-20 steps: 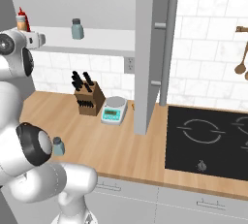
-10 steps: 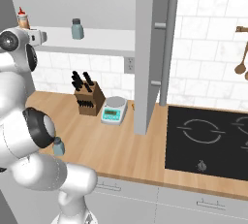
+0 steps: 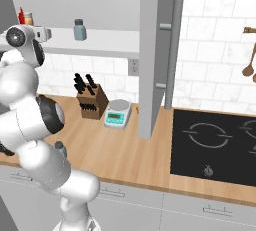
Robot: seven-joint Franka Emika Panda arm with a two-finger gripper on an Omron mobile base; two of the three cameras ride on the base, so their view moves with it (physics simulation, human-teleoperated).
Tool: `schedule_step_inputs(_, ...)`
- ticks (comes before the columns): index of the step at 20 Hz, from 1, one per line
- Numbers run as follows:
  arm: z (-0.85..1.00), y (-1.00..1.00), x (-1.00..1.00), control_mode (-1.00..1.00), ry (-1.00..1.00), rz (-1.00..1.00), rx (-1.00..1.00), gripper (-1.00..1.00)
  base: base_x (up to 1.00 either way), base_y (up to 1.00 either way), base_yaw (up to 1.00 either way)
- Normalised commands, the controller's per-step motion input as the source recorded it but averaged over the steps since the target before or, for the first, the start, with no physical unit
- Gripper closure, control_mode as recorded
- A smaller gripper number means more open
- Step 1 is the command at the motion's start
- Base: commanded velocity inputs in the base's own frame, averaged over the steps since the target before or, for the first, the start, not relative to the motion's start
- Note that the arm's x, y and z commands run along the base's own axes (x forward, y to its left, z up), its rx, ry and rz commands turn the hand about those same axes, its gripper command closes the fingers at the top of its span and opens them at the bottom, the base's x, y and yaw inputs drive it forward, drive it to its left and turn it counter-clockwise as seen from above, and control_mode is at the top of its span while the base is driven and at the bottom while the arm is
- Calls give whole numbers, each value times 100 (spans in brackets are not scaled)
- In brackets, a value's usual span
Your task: Put the shaker and condiment bottle from the counter next to their counterparts in the cabinet.
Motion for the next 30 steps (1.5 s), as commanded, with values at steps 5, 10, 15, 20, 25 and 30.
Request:
schedule_step_inputs(5,-18,16,36,-100,0,0,-4,100,0,0,0)
schedule_step_inputs(10,-34,9,30,-100,0,0,-2,100,0,0,0)
schedule_step_inputs(15,-22,1,26,-100,0,0,0,-100,0,0,0)
schedule_step_inputs(20,-10,1,-1,-100,-1,0,0,-100,0,0,0)
schedule_step_inputs(25,0,0,-41,-100,-8,0,0,-100,0,0,0)
schedule_step_inputs(30,0,-6,-72,-100,-6,-5,4,-100,0,0,0)
